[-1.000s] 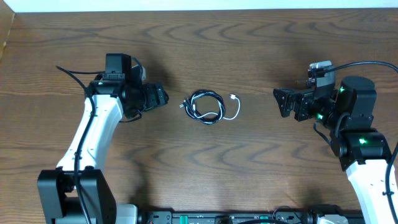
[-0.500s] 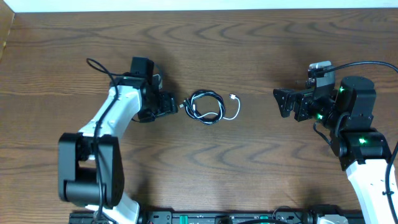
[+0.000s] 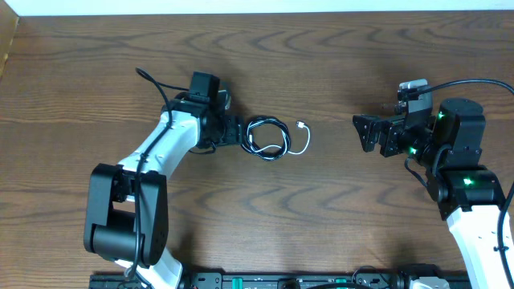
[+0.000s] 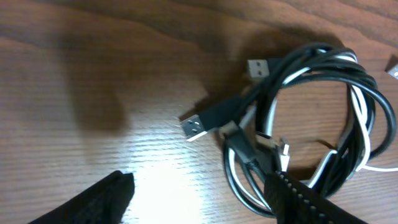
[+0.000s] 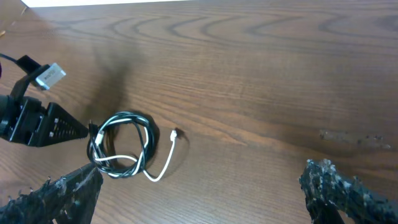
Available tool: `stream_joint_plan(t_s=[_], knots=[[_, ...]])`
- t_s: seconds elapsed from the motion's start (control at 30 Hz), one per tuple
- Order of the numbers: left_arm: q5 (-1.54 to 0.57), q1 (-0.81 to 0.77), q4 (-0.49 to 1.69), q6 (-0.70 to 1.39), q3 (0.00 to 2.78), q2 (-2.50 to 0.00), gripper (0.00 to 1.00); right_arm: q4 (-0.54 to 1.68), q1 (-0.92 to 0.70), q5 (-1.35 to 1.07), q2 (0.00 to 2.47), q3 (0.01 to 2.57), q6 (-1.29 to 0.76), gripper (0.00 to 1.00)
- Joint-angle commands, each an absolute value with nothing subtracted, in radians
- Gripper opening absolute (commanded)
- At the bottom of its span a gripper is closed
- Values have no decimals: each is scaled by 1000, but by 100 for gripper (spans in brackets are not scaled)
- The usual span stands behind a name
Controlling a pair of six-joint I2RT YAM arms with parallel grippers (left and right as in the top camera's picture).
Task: Untangle cables
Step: 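Lower the left gripper onto the cable bundle and grasp a black cable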
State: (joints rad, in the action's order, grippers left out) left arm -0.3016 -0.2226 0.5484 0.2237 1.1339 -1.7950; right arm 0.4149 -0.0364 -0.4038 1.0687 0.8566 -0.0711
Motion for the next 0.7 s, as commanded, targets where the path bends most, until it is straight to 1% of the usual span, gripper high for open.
stream_joint_plan(t_s=[0.0, 0.07, 0.3, 0.4, 0.53, 0.67], knots=[[-302, -249, 559, 277, 1151, -1803, 66, 416, -40, -399, 1074, 881, -66, 99], [-302, -263, 565, 315, 1151, -1803, 63, 416, -40, -399, 1074, 881, -66, 99], [-302, -314, 574, 470, 1150, -1803, 61, 420, -40, -399, 1074, 881, -66, 99], [-301, -329, 574, 497, 1150, -1803, 61, 430, -40, -399, 1074, 881, -66, 99], [-269, -336, 575, 532, 1149, -1803, 57, 439, -40, -399, 1074, 881, -66, 99], [-241, -336, 574, 556, 1148, -1803, 56, 439, -40, -399, 1074, 881, -66, 99]])
